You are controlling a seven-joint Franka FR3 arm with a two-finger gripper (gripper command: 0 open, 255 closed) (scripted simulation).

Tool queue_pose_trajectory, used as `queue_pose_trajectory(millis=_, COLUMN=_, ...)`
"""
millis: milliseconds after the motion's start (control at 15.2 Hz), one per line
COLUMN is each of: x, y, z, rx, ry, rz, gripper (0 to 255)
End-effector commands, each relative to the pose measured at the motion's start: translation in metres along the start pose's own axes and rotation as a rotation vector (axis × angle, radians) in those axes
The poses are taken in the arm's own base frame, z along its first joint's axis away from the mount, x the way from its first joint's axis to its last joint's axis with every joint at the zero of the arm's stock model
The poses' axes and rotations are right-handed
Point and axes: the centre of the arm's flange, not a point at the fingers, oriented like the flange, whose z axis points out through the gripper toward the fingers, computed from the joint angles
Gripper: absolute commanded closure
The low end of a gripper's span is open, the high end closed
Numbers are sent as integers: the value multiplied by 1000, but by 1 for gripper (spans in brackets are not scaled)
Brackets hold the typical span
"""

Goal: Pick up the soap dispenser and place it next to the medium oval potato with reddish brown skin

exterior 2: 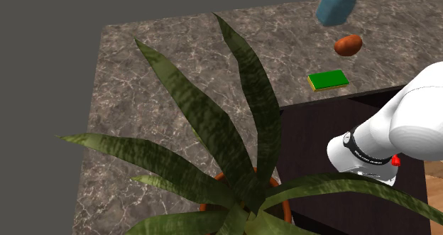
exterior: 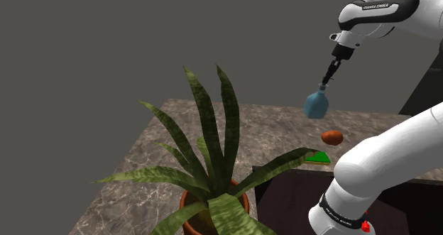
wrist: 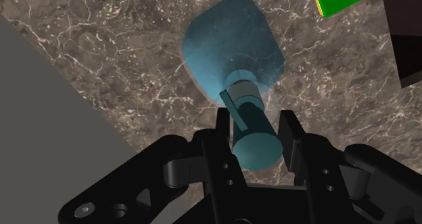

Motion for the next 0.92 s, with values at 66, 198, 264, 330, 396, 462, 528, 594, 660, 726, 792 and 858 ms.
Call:
queue_pose_trajectory(millis=66, x=-2, y=2, z=16, rx=-1, ry=1, rz=0, gripper=255)
queue_pose_trajectory(millis=198, x=-4, y=3, z=27, rx=-1, ry=1, rz=0, gripper=255)
queue_pose_trajectory(millis=264, x=-4, y=3, z=32, rx=-1, ry=1, rz=0, gripper=255)
queue_pose_trajectory(millis=330, x=-5, y=3, z=37, rx=-1, ry=1, rz=0, gripper=255)
queue_pose_trajectory(millis=396, x=-6, y=4, z=42, rx=-1, ry=1, rz=0, gripper=255)
queue_pose_trajectory(millis=462, x=-7, y=4, z=48, rx=-1, ry=1, rz=0, gripper=255)
queue_pose_trajectory(millis=528, x=-8, y=4, z=53, rx=-1, ry=1, rz=0, gripper=255)
queue_pose_trajectory(millis=594, x=-9, y=5, z=58, rx=-1, ry=1, rz=0, gripper=255)
queue_pose_trajectory(millis=660, x=-10, y=5, z=63, rx=-1, ry=1, rz=0, gripper=255)
queue_pose_trajectory(millis=726, x=-11, y=6, z=68, rx=-1, ry=1, rz=0, gripper=255)
queue_pose_trajectory(millis=792, x=-12, y=6, z=74, rx=-1, ry=1, rz=0, gripper=255)
queue_pose_trajectory(millis=858, x=-13, y=6, z=79, rx=-1, ry=1, rz=0, gripper=255)
